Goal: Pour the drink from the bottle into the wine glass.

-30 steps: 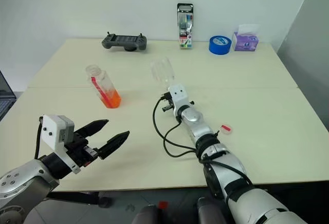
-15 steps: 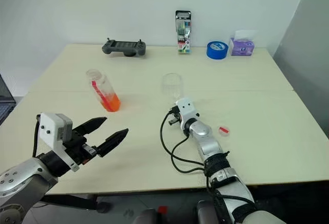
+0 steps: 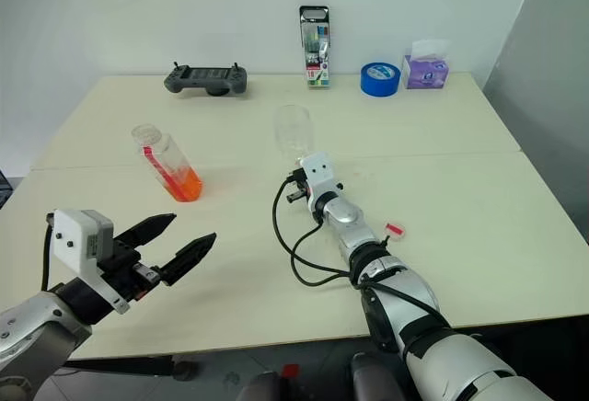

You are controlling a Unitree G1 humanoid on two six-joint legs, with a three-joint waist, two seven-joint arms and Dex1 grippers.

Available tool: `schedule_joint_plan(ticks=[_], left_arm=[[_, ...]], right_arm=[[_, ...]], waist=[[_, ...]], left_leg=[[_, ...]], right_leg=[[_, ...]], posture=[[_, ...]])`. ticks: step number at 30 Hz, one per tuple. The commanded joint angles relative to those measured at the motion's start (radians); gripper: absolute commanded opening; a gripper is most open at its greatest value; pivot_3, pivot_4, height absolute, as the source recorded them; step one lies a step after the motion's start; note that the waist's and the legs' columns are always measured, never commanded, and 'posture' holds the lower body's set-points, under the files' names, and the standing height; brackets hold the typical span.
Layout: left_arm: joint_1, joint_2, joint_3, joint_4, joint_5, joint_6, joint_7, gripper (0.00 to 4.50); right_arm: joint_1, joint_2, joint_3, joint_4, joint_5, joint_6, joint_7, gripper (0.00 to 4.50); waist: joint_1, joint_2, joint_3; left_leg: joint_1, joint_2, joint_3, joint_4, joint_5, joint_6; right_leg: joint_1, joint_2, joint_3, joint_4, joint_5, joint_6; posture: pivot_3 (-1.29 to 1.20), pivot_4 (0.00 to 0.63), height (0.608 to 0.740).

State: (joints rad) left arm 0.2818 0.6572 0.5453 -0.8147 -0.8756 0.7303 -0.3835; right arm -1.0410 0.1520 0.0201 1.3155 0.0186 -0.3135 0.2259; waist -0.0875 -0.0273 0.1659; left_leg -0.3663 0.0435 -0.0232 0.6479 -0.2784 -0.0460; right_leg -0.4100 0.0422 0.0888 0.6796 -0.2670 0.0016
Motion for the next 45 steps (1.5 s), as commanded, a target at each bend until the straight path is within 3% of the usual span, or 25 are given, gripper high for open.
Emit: schedule_joint_plan(ticks=[1,5,13,18,21,24,28,33,38,40,43,45], left_arm=[[0.005,0.012,0.033,-0.033,-0.006,-0.023,0.002,4.5],[0.012,0.013,0.039,-0.036,-0.008,-0.024,0.001,4.5],[-0.02,0.037,0.017,-0.01,-0.017,-0.014,-0.005,4.5],[-0.063,0.045,-0.01,0.035,0.0,-0.017,-0.018,4.5],[-0.078,0.032,-0.026,0.061,0.023,-0.034,-0.02,4.5],[-0.07,-0.005,-0.053,0.11,0.09,-0.085,-0.022,4.5],[-0.087,-0.061,-0.083,0.183,0.18,-0.161,-0.006,4.5],[-0.193,-0.141,-0.089,0.312,0.298,-0.26,0.08,4.5],[-0.288,-0.166,-0.158,0.416,0.429,-0.331,0.123,4.5],[-0.323,-0.194,-0.181,0.44,0.463,-0.352,0.152,4.5],[-0.323,-0.213,-0.201,0.421,0.463,-0.343,0.144,4.5],[-0.303,-0.208,-0.216,0.398,0.465,-0.336,0.122,4.5]], right_arm=[[-0.022,0.197,0.006,-0.001,-0.015,-0.002,-0.014,0.15],[0.021,0.19,0.03,0.009,-0.044,0.023,-0.02,0.15],[0.043,0.177,0.047,-0.007,-0.05,0.005,0.021,2.78],[0.078,0.111,0.064,-0.051,-0.062,-0.033,0.054,4.49],[0.145,0.033,0.087,-0.153,-0.066,-0.072,0.123,4.49],[0.318,-0.104,0.13,-0.511,-0.037,-0.03,0.301,4.49],[0.498,-0.309,0.133,-1.118,0.109,0.345,0.506,4.49],[0.518,-0.562,0.066,-1.596,0.365,0.804,0.604,4.49],[0.493,-0.67,0.033,-1.71,0.452,0.953,0.608,4.49],[0.521,-0.679,0.058,-1.663,0.383,0.909,0.572,4.49],[0.589,-0.702,0.177,-1.466,0.126,0.603,0.508,4.49],[0.589,-0.658,0.188,-1.355,0.034,0.497,0.397,4.49]], waist=[[0.0,0.0,0.0],[0.0,0.0,0.0],[0.0,0.0,0.001],[0.0,0.0,0.001],[0.001,0.0,0.0],[0.003,0.001,0.001],[0.016,0.003,0.005],[0.022,0.0,0.008],[0.026,-0.002,0.008],[0.027,-0.004,0.009],[0.029,-0.008,0.008],[0.029,-0.011,0.008]], left_leg=[[0.0,0.0,0.0,0.0,0.0,0.0],[0.001,0.0,0.0,-0.001,0.0,0.0],[0.001,0.001,0.0,-0.001,0.0,0.0],[0.001,0.0,0.0,-0.001,0.0,0.0],[0.001,0.001,0.0,-0.002,0.0,0.0],[0.001,0.002,0.0,-0.002,0.0,-0.001],[-0.001,0.0,-0.001,-0.002,-0.001,-0.003],[0.001,0.0,-0.001,-0.001,-0.001,-0.002],[0.002,0.0,0.0,-0.002,-0.001,-0.002],[0.002,0.001,0.0,-0.002,-0.001,-0.002],[0.001,0.001,0.002,-0.002,-0.001,-0.002],[0.001,0.001,0.003,-0.002,-0.001,-0.002]], right_leg=[[0.0,0.0,0.0,0.0,0.0,0.0],[0.0,0.0,0.0,0.0,0.0,-0.001],[0.0,0.0,0.0,0.001,-0.003,0.001],[0.0,0.0,-0.001,0.001,-0.004,0.0],[0.0,0.0,-0.001,0.0,-0.004,0.0],[0.0,0.0,-0.001,0.0,-0.004,0.001],[0.0,-0.004,-0.001,0.0,-0.005,0.002],[0.0,-0.003,0.001,0.001,-0.006,0.004],[0.001,0.004,-0.002,0.001,-0.005,0.003],[0.001,0.005,-0.002,0.001,-0.005,0.003],[0.001,0.004,-0.001,0.0,-0.005,0.003],[0.001,0.004,0.0,-0.002,-0.005,0.003]], posture=[[0.0,0.15,0.74],[0.0,0.15,0.74],[0.0,0.15,0.74],[0.0,0.15,0.74],[0.0,0.15,0.74],[0.0,0.15,0.74],[0.0,0.15,0.74],[0.0,0.15,0.74],[0.0,0.15,0.74],[0.0,0.15,0.74],[0.0,0.15,0.74],[0.0,0.15,0.74]])
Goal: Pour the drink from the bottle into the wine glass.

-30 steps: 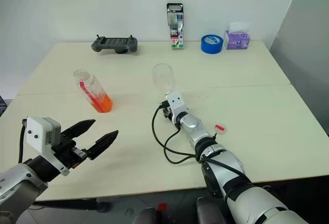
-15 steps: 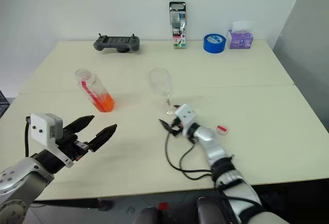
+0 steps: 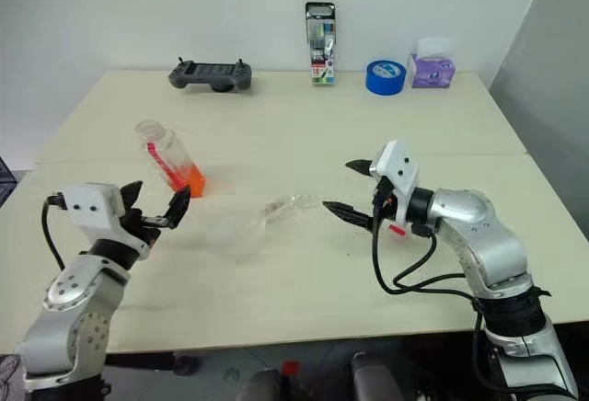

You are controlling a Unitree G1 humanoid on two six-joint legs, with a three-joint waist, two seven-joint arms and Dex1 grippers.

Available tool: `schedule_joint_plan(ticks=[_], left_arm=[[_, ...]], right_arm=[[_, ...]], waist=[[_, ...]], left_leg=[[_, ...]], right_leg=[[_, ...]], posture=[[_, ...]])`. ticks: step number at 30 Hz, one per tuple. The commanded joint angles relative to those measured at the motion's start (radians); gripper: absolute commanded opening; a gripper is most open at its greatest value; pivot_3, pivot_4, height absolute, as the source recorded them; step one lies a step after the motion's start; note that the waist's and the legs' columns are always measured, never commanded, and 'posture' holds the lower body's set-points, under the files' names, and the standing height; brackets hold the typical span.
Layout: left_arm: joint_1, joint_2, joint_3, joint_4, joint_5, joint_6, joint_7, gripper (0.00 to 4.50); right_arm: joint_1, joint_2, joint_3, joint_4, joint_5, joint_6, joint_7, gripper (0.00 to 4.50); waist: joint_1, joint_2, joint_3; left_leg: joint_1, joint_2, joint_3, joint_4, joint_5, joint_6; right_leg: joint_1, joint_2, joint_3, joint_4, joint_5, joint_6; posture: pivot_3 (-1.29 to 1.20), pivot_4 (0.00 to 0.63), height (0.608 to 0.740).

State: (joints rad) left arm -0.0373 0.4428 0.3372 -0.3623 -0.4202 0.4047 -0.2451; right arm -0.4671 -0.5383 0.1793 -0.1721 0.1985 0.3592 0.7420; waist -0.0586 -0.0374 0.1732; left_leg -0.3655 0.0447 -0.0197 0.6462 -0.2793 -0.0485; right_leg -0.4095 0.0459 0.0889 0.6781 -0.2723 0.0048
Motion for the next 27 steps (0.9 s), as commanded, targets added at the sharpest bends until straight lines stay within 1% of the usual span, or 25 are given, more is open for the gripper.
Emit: schedule_joint_plan(ticks=[1,3,7,8,11,14,16,17,20,23,27], left_arm=[[0.025,0.007,-0.008,-0.064,0.007,-0.003,-0.017,4.5],[0.036,0.011,-0.001,-0.084,0.001,0.009,-0.017,4.5],[0.014,0.012,0.02,-0.093,-0.011,0.03,0.004,4.5],[0.011,0.015,0.021,-0.097,-0.013,0.036,0.003,4.5],[0.015,0.026,0.04,-0.111,-0.028,0.055,-0.008,4.5],[0.019,0.032,0.061,-0.119,-0.038,0.066,-0.012,4.5],[0.019,0.042,0.082,-0.133,-0.06,0.082,-0.02,4.5],[0.025,0.046,0.095,-0.153,-0.095,0.1,-0.033,4.5],[0.081,0.054,0.121,-0.228,-0.219,0.178,-0.075,4.5],[0.146,0.077,0.144,-0.281,-0.309,0.25,-0.1,4.5],[0.293,0.155,0.216,-0.363,-0.46,0.336,-0.188,4.5]], right_arm=[[0.025,0.054,0.025,0.139,-0.15,-0.195,-0.14,4.49],[0.054,0.069,0.022,0.123,-0.159,-0.234,-0.144,4.49],[0.102,0.025,0.013,0.095,-0.187,-0.322,-0.105,4.49],[0.11,-0.004,0.013,0.089,-0.204,-0.368,-0.089,4.49],[0.107,-0.141,0.023,0.09,-0.297,-0.6,-0.031,4.49],[0.073,-0.193,0.041,0.111,-0.357,-0.74,-0.023,4.49],[0.003,-0.213,0.077,0.147,-0.454,-0.85,-0.032,4.49],[-0.042,-0.206,0.101,0.177,-0.52,-0.891,-0.053,4.49],[-0.113,-0.155,0.156,0.257,-0.638,-0.935,-0.111,4.49],[-0.138,-0.105,0.182,0.294,-0.686,-0.943,-0.145,4.49],[-0.175,0.004,0.243,0.335,-0.736,-0.921,-0.166,4.49]], waist=[[0.0,0.0,0.001],[0.0,0.0,0.001],[0.006,0.0,0.001],[0.007,0.0,0.001],[0.01,0.0,0.001],[0.007,-0.001,0.001],[0.002,-0.001,0.001],[0.0,-0.001,0.001],[-0.002,-0.002,0.001],[0.003,-0.002,0.001],[0.003,-0.002,0.002]], left_leg=[[-0.001,0.0,0.001,0.0,0.0,0.0],[-0.002,0.001,0.004,-0.001,0.0,0.0],[-0.01,0.002,0.002,0.001,0.0,-0.001],[-0.01,0.002,0.002,0.001,0.0,-0.001],[-0.011,0.0,0.003,0.002,0.0,-0.001],[-0.011,-0.001,0.004,0.004,0.0,-0.001],[-0.011,-0.001,0.005,0.004,0.0,0.0],[-0.01,-0.001,0.005,0.004,0.0,0.0],[-0.009,0.0,0.005,0.004,0.001,-0.002],[-0.008,0.001,0.005,0.004,0.001,-0.002],[-0.009,0.003,0.004,0.004,0.001,-0.002]], right_leg=[[-0.001,-0.001,0.001,0.0,0.0,0.0],[-0.005,-0.002,0.005,0.002,0.001,-0.001],[-0.011,-0.002,0.003,0.003,0.002,-0.002],[-0.011,-0.003,0.003,0.003,0.002,-0.002],[-0.011,-0.005,0.003,0.002,0.002,0.0],[-0.011,-0.006,0.004,0.002,0.003,0.002],[-0.011,-0.006,0.005,0.002,0.002,0.003],[-0.011,-0.005,0.005,0.003,0.003,0.003],[-0.01,-0.003,0.005,0.003,0.004,0.003],[-0.01,-0.003,0.005,0.003,0.004,0.003],[-0.011,-0.003,0.005,0.003,0.006,-0.002]], posture=[[0.0,0.15,0.74],[0.0,0.15,0.74],[0.0,0.15,0.74],[0.0,0.15,0.74],[0.0,0.15,0.74],[0.0,0.15,0.74],[0.0,0.15,0.74],[0.0,0.15,0.74],[0.0,0.15,0.74],[0.0,0.15,0.74],[0.0,0.15,0.74]])
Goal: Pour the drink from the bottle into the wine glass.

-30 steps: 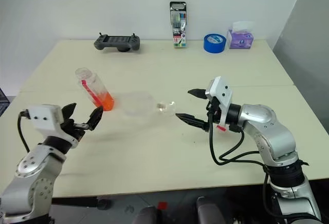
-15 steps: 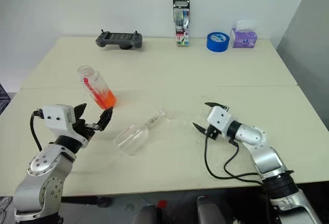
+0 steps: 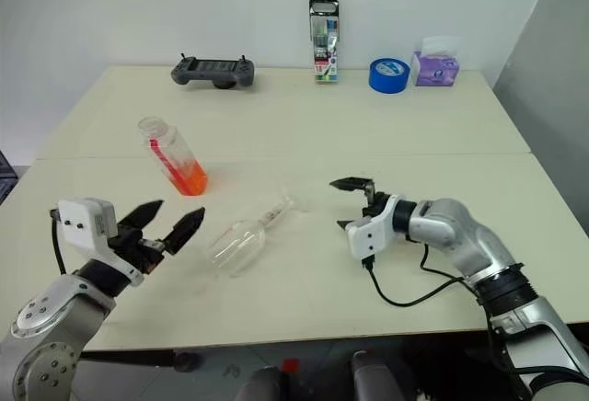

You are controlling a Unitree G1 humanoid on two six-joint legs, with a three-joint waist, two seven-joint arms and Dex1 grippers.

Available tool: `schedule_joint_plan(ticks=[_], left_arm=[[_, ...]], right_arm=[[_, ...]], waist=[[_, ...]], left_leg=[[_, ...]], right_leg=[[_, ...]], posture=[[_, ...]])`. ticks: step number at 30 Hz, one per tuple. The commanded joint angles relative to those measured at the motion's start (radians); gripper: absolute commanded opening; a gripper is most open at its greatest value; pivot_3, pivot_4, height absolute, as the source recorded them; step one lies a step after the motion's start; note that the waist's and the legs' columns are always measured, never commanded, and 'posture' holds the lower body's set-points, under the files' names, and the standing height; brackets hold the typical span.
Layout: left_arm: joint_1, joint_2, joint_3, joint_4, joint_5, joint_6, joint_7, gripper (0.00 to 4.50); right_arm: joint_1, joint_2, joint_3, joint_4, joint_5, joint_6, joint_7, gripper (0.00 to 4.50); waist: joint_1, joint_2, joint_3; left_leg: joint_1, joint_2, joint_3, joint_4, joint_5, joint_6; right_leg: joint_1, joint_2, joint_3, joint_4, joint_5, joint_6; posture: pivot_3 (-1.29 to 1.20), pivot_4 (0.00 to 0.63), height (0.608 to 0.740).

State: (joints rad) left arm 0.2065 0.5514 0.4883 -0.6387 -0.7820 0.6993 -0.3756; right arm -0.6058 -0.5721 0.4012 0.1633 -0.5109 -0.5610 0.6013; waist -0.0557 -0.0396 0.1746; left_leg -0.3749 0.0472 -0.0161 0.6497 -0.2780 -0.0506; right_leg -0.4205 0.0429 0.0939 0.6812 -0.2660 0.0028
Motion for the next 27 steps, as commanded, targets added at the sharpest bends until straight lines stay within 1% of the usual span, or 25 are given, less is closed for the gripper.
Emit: schedule_joint_plan(ticks=[1,4,8,12,18,24,27], left_arm=[[0.08,0.07,0.087,-0.097,-0.127,0.053,-0.079,4.5],[0.134,0.124,0.153,-0.092,-0.17,0.068,-0.115,4.5],[0.167,0.163,0.204,-0.08,-0.201,0.074,-0.139,4.5],[0.21,0.176,0.232,-0.089,-0.225,0.083,-0.157,4.5],[0.295,0.208,0.284,-0.103,-0.263,0.102,-0.2,4.5],[0.299,0.213,0.294,-0.099,-0.262,0.095,-0.191,4.5],[0.302,0.207,0.29,-0.108,-0.261,0.092,-0.184,4.5]], right_arm=[[-0.044,0.058,0.033,0.01,-0.034,0.002,-0.025,4.49],[-0.073,0.109,0.064,0.049,-0.065,0.01,-0.033,4.49],[-0.118,0.179,0.097,0.109,-0.105,0.024,-0.059,4.49],[-0.162,0.239,0.125,0.186,-0.144,0.029,-0.105,4.49],[-0.247,0.33,0.183,0.381,-0.215,0.022,-0.202,4.49],[-0.335,0.371,0.239,0.574,-0.295,0.051,-0.298,4.49],[-0.362,0.379,0.255,0.633,-0.318,0.066,-0.328,4.49]], waist=[[0.0,0.0,0.0],[-0.001,0.001,0.0],[0.001,0.001,0.0],[-0.001,0.001,0.0],[-0.003,0.001,0.0],[-0.003,0.001,0.0],[-0.003,0.0,0.0]], left_leg=[[0.0,0.0,-0.001,0.0,0.0,0.0],[0.0,-0.001,-0.001,0.001,0.0,0.0],[0.0,-0.001,0.0,0.004,0.0,0.0],[-0.001,-0.001,0.0,0.009,0.0,0.0],[-0.002,-0.001,0.0,0.011,0.0,0.0],[-0.002,-0.002,0.0,0.011,0.0,0.0],[-0.002,-0.002,0.0,0.011,0.0,0.0]], right_leg=[[0.0,-0.001,0.0,0.0,0.0,0.0],[0.0,-0.001,0.001,0.0,0.0,0.0],[0.001,-0.001,-0.001,0.001,-0.002,0.003],[0.001,-0.001,0.0,0.002,-0.002,0.002],[0.001,-0.001,0.0,0.002,0.0,-0.001],[0.0,0.0,-0.001,0.002,0.001,-0.002],[0.001,0.0,-0.001,0.002,0.002,-0.004]], posture=[[0.0,0.15,0.74],[0.0,0.15,0.74],[0.0,0.15,0.74],[0.0,0.15,0.74],[0.0,0.15,0.74],[0.0,0.15,0.74],[0.0,0.15,0.74]])
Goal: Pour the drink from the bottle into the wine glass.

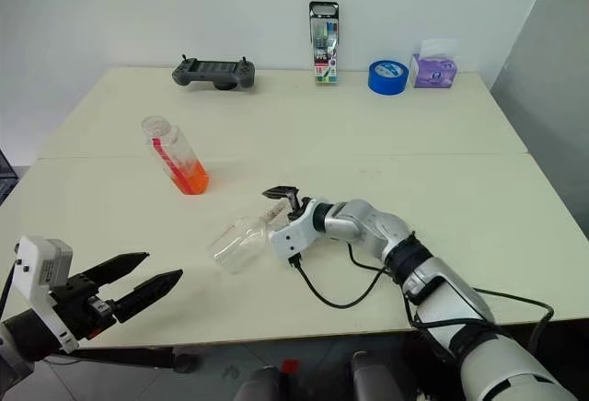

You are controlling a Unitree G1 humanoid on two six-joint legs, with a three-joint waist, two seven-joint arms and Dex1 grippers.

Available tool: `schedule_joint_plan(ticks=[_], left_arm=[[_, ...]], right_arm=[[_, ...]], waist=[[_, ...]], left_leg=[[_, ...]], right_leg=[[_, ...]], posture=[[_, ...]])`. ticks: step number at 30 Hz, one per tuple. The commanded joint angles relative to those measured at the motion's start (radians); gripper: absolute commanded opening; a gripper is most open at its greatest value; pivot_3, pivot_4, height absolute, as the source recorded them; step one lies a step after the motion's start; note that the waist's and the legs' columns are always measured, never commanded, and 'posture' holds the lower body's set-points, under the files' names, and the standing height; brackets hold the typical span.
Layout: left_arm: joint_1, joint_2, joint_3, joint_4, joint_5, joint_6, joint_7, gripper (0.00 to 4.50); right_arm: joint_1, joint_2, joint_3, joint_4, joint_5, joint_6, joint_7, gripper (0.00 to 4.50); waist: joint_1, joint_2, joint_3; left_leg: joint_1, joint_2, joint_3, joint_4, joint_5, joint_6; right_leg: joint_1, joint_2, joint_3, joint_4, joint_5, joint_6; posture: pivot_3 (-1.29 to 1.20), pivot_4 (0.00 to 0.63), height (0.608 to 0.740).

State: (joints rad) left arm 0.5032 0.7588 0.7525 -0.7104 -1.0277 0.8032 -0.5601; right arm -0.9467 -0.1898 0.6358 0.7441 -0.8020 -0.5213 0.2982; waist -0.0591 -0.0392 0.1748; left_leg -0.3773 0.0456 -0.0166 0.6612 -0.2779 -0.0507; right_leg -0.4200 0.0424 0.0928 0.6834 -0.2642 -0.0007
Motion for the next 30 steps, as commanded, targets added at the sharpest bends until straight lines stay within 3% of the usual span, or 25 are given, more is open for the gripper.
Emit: schedule_joint_plan(ticks=[1,2,5,14,16,20,25,30], left_arm=[[0.007,-0.003,0.025,-0.039,-0.016,-0.013,0.003,4.5],[0.007,-0.004,0.024,-0.041,-0.016,-0.014,0.005,4.5],[0.008,-0.007,0.018,-0.044,-0.014,-0.018,0.009,4.5],[-0.008,-0.005,0.009,-0.028,-0.003,-0.021,0.002,4.5],[-0.007,-0.007,0.009,-0.028,-0.003,-0.022,0.002,4.5],[0.003,-0.015,0.012,-0.037,-0.008,-0.023,0.0,4.5],[0.018,-0.014,0.036,-0.036,-0.018,-0.022,-0.007,4.5],[0.024,-0.011,0.047,-0.033,-0.018,-0.025,-0.01,4.5]], right_arm=[[-0.026,-0.002,0.024,0.065,-0.028,0.029,-0.028,4.49],[-0.031,-0.001,0.028,0.075,-0.028,0.031,-0.032,4.49],[-0.037,0.0,0.033,0.085,-0.02,0.025,-0.034,3.92],[-0.034,-0.003,0.055,0.059,-0.029,0.014,-0.031,0.68],[-0.031,0.0,0.055,0.048,-0.029,0.016,-0.031,0.24],[-0.038,0.025,0.014,0.07,0.007,0.037,-0.061,0.24],[-0.134,0.105,-0.152,0.249,0.201,0.078,-0.063,0.24],[-0.271,0.273,-0.572,0.405,0.687,0.297,0.069,0.24]], waist=[[0.0,0.0,0.0],[0.0,0.0,0.0],[0.001,0.0,0.0],[0.0,0.0,0.0],[0.0,0.0,0.0],[-0.001,0.0,0.0],[-0.01,0.0,0.0],[-0.018,0.001,0.001]], left_leg=[[0.0,0.0,0.0,0.0,0.0,0.0],[0.0,0.0,0.0,0.0,0.0,0.0],[0.0,0.0,0.0,0.0,0.0,0.0],[-0.001,0.0,-0.001,0.0,0.0,0.0],[-0.001,0.0,-0.001,0.0,0.0,0.0],[-0.001,0.0,-0.001,0.0,0.0,0.0],[-0.001,0.0,-0.001,0.0,0.0,0.0],[-0.003,0.001,-0.006,0.0,0.0,0.0]], right_leg=[[0.0,0.0,0.0,0.0,0.0,0.0],[0.0,0.0,0.0,0.0,0.0,0.0],[0.0,0.0,0.0,0.0,0.0,0.0],[0.0,0.0,-0.001,0.0,0.0,0.0],[0.0,0.0,-0.001,0.0,0.0,0.0],[0.0,0.0,-0.001,0.0,0.0,0.0],[0.0,0.003,-0.001,0.0,0.002,-0.002],[-0.001,0.004,-0.005,-0.001,0.002,-0.003]], posture=[[0.0,0.15,0.74],[0.0,0.15,0.74],[0.0,0.15,0.74],[0.0,0.15,0.74],[0.0,0.15,0.74],[0.0,0.15,0.74],[0.0,0.15,0.74],[0.0,0.15,0.74]])
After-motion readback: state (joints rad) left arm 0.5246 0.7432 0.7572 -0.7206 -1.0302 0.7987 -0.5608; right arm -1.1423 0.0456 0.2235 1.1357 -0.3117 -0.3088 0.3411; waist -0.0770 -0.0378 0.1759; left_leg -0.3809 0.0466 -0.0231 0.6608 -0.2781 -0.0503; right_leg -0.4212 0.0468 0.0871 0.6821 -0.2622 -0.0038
